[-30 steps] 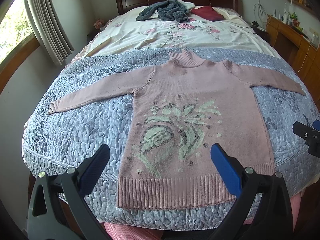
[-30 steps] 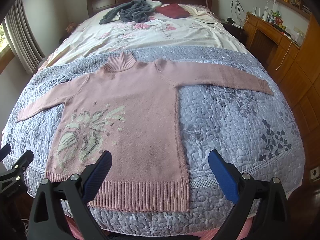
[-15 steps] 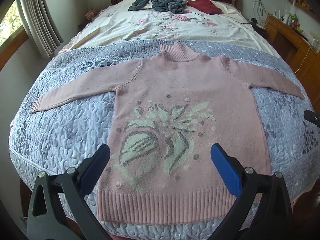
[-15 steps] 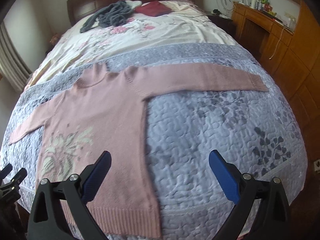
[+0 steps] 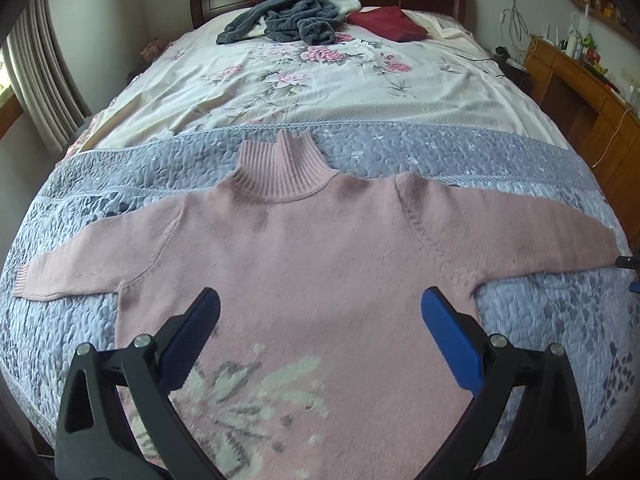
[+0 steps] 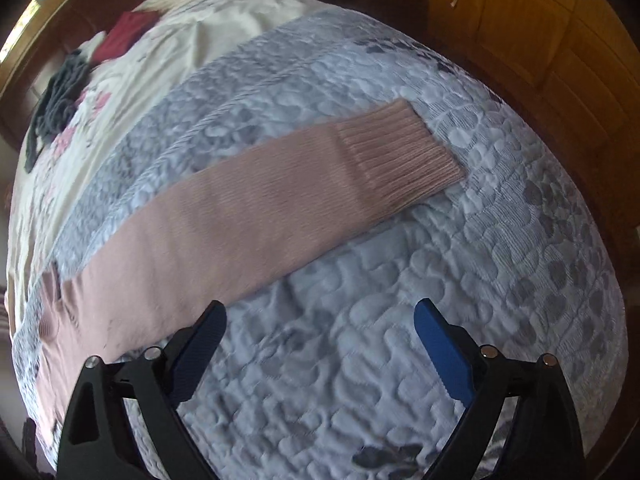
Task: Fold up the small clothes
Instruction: 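Reach the right tool to the sweater's sleeve cuff and grasp it, then carry the cuff with the right tool across the sweater body toward the other sleeve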
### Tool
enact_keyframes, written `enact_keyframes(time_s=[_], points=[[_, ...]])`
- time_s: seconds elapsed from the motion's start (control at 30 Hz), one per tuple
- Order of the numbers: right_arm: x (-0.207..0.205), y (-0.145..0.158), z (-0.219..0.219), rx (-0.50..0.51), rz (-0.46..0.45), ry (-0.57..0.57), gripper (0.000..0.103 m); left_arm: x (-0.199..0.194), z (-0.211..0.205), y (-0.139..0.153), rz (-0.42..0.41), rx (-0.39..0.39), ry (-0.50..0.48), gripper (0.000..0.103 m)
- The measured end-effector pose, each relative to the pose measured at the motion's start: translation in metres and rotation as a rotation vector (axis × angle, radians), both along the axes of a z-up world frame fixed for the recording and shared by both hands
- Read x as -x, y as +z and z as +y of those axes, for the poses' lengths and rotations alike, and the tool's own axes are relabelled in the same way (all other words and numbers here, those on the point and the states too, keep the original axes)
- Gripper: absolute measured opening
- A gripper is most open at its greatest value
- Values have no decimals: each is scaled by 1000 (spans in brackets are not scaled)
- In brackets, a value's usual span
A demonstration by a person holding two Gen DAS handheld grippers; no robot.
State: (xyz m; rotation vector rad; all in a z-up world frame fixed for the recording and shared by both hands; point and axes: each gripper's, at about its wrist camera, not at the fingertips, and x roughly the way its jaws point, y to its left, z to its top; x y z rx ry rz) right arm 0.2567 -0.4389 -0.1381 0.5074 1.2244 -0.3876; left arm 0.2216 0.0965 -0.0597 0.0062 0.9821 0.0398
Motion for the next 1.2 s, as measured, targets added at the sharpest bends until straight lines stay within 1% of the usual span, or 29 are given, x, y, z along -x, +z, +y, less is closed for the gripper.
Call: enact_keyframes(time_s=[0.07,0.17,0.3,0.37,0.4,0.43,0.47,0.5,0.53,0.57,0.6,0.63,0.67,0.77,0.9,1.03,1.2], points=[[-10,-20,-22,-41,25,-38,93,-14,-11,-10,8,-3,-2,100],[-19,-42,-42,-66,43,-75,92,-31,-22,-24,26,-23,-8,100],[-29,-48,-50,-62,19,-81,93,-46,-26,-38,39,-53,0,100],[-35,-49,-51,-60,13,-88,91,-51,-24,-44,49,-57,7,100],[-36,-48,-50,-54,2,-86,84,-51,-24,-46,53,-54,11,100],[-37,-46,-49,-42,-7,-82,73,-52,-22,-47,56,-52,14,100],[-39,-45,-48,-41,-19,-72,65,-52,-21,-48,57,-51,15,100],[-42,-46,-49,-54,-34,-61,51,-51,-21,-49,59,-54,14,100],[-42,-44,-49,-53,-44,-58,39,-50,-20,-51,61,-56,12,100],[-44,-43,-49,-54,-51,-52,34,-49,-19,-52,64,-57,9,100],[-43,-41,-49,-67,-64,-45,21,-48,-17,-52,65,-57,7,100],[-41,-40,-49,-99,-86,-43,15,-47,-15,-53,66,-59,7,100],[-39,-37,-48,-116,-102,-44,15,-46,-12,-52,66,-59,10,100],[-34,-28,-38,-122,-143,-20,13,-45,-1,-51,68,-46,23,100],[-24,-9,-20,-172,-214,19,13,-45,16,-49,66,-43,38,100],[-28,11,22,-190,-256,111,13,-41,30,-46,59,-45,47,100],[-35,23,94,-231,-283,222,13,-35,49,-49,72,-30,63,100]])
